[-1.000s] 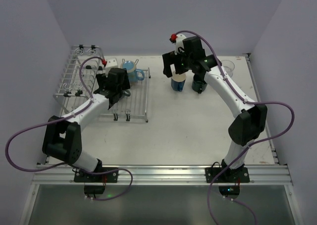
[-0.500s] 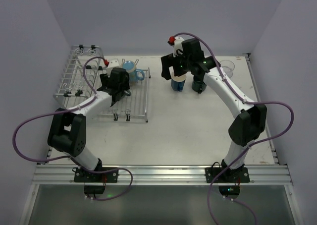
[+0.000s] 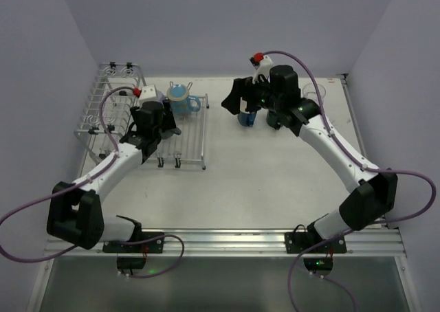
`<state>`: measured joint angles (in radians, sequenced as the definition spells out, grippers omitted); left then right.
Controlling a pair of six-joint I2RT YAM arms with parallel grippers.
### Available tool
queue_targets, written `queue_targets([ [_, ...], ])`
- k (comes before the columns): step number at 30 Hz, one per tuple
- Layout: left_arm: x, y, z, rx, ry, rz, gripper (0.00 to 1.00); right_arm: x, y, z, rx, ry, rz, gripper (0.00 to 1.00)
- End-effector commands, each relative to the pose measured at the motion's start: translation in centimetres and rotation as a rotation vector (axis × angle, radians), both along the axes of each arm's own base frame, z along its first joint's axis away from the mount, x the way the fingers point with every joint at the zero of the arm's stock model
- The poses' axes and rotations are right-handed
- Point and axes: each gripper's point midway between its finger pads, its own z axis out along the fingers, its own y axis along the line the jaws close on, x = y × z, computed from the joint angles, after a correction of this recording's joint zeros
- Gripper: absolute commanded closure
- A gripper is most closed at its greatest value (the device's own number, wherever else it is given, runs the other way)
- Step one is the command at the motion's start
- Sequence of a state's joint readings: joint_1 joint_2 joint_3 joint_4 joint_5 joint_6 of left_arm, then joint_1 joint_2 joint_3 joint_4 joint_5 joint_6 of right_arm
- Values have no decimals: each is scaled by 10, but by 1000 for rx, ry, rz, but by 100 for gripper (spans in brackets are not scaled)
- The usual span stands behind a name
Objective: Unload the cups from the dish rack
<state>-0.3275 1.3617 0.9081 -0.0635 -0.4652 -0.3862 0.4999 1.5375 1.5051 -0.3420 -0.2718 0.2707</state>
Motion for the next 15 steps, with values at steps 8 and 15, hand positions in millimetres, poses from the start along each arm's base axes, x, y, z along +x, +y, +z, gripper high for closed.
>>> queue_targets([
  [8, -50, -73, 126, -345, -450, -445, 99, -67, 32, 38, 667, 104, 95, 11],
  [15, -108, -122, 168, -574, -597, -801, 100, -86, 30, 21, 858, 212, 49, 11],
])
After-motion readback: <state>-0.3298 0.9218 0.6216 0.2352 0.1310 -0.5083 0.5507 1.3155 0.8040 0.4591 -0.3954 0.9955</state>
